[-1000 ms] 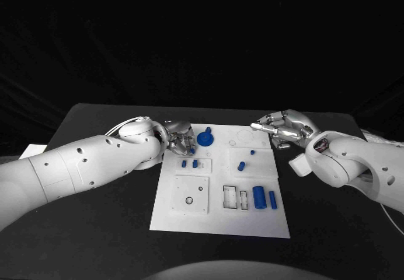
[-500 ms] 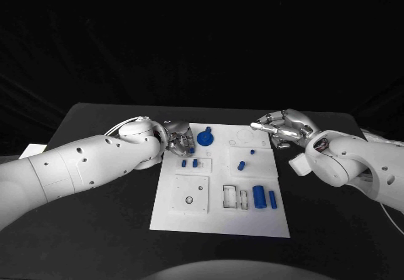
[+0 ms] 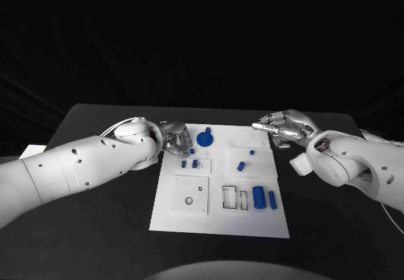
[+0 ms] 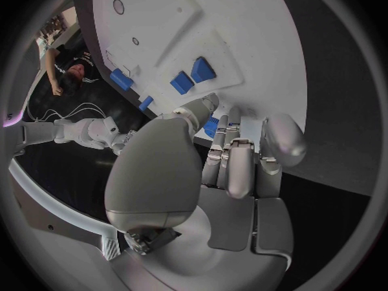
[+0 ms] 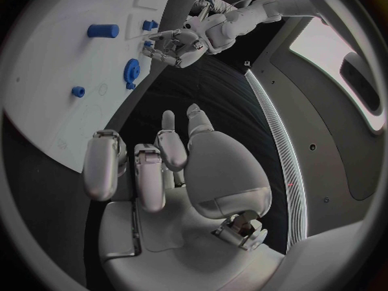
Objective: Assemble the parts on the task board
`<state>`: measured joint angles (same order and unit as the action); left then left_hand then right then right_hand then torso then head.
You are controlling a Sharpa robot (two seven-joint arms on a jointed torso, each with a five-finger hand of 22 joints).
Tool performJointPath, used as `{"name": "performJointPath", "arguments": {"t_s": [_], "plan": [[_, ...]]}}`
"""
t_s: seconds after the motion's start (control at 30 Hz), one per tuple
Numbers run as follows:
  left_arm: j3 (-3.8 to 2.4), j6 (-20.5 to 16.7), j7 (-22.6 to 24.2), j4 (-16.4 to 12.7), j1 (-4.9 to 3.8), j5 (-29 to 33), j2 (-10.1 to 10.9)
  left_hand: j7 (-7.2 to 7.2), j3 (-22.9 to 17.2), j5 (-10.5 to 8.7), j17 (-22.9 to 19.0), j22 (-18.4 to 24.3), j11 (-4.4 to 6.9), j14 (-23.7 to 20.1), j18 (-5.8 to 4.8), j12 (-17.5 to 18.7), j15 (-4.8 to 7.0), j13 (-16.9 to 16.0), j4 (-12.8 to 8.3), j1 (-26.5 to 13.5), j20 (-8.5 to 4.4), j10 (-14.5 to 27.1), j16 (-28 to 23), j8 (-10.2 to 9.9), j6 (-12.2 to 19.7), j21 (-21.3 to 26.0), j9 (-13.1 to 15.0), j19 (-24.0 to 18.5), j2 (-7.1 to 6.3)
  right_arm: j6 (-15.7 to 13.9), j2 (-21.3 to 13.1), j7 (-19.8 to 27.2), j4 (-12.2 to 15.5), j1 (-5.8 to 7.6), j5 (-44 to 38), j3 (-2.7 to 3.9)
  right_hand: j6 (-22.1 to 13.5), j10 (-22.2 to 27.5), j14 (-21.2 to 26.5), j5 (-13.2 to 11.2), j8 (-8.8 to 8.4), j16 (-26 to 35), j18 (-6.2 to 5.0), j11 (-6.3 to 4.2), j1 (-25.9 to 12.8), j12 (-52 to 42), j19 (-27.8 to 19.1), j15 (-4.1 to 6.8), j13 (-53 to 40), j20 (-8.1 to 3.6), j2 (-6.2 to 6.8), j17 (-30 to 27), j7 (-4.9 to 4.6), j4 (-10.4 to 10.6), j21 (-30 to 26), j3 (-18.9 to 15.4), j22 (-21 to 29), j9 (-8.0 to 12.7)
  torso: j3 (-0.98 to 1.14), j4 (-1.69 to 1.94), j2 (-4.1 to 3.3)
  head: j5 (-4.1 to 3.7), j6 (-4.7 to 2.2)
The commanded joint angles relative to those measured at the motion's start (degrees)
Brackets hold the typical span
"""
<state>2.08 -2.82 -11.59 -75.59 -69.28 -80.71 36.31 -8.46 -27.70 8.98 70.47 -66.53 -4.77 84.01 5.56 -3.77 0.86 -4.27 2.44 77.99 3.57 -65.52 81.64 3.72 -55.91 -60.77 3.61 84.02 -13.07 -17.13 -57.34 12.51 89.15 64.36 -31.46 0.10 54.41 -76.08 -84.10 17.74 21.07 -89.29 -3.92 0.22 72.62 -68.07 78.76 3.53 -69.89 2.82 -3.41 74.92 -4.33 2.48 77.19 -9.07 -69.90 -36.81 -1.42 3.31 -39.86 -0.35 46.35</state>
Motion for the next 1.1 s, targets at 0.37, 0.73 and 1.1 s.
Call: {"name": "performJointPath", "arguments": {"t_s": [0.37, 0.73, 1.1], "plan": [[-1.16, -13.7, 18.8, -3.5, -0.19, 41.1, 7.2, -1.06, 0.0, 0.12, -2.0, 6.9, -0.60, 1.6, 1.22, -2.9, -0.89, -0.3, 0.2, 0.1, 1.20, -0.9, -1.1, 1.8, -3.0, 9.3, 0.6, 1.0, 2.26, 2.8, -0.6, -2.0, -3.5, 0.10, -12.1, 0.13, 0.1, 13.9, -4.5, -4.5, -12.95, 2.8, -1.44, 3.18, 8.3, 48.3, 0.3, -2.34, 37.7, 1.87, -1.77, 10.6, -3.63, -6.7, -2.3, 6.4, 3.1, 9.0, 0.00, 0.04, 0.07, -0.46, -0.87], [-0.42, -13.3, 31.7, -10.2, -0.01, 82.4, 13.8, 0.62, 1.7, 0.29, -13.3, 16.6, 1.52, -3.6, 3.77, -10.1, 0.49, -3.4, -0.2, -0.4, 0.76, -5.4, -7.2, 3.5, -5.7, 23.0, 0.6, -4.3, 3.57, 5.0, -1.9, -12.9, -0.9, 2.13, -47.4, 0.92, 6.6, 9.6, -4.6, -6.6, -17.62, 3.7, -1.30, 3.48, 6.2, 60.8, 1.8, -2.79, 52.1, 2.13, 0.55, 9.5, -3.40, -11.7, -2.0, 13.5, 3.0, 17.7, -0.18, 0.02, 0.06, -2.71, -1.62], [-0.03, -12.5, 33.8, -14.1, 0.41, 87.9, 16.8, 0.72, 3.1, 0.36, -13.9, 17.4, 1.66, -3.8, 3.83, -13.0, 0.63, -5.0, -0.3, -0.8, 0.56, -4.3, -7.4, 3.7, -5.6, 24.0, 0.4, -4.4, 3.92, 10.2, -1.6, -22.6, 2.8, 3.47, -69.8, 0.96, 6.2, 9.3, -4.3, -8.8, -17.58, 5.0, -1.57, 3.43, 3.7, 63.6, 1.7, -2.62, 56.3, 2.12, 3.08, 7.8, -2.38, -11.9, -3.1, 16.4, 4.7, 21.2, -0.13, 0.01, 0.01, -3.37, -1.75]]}}
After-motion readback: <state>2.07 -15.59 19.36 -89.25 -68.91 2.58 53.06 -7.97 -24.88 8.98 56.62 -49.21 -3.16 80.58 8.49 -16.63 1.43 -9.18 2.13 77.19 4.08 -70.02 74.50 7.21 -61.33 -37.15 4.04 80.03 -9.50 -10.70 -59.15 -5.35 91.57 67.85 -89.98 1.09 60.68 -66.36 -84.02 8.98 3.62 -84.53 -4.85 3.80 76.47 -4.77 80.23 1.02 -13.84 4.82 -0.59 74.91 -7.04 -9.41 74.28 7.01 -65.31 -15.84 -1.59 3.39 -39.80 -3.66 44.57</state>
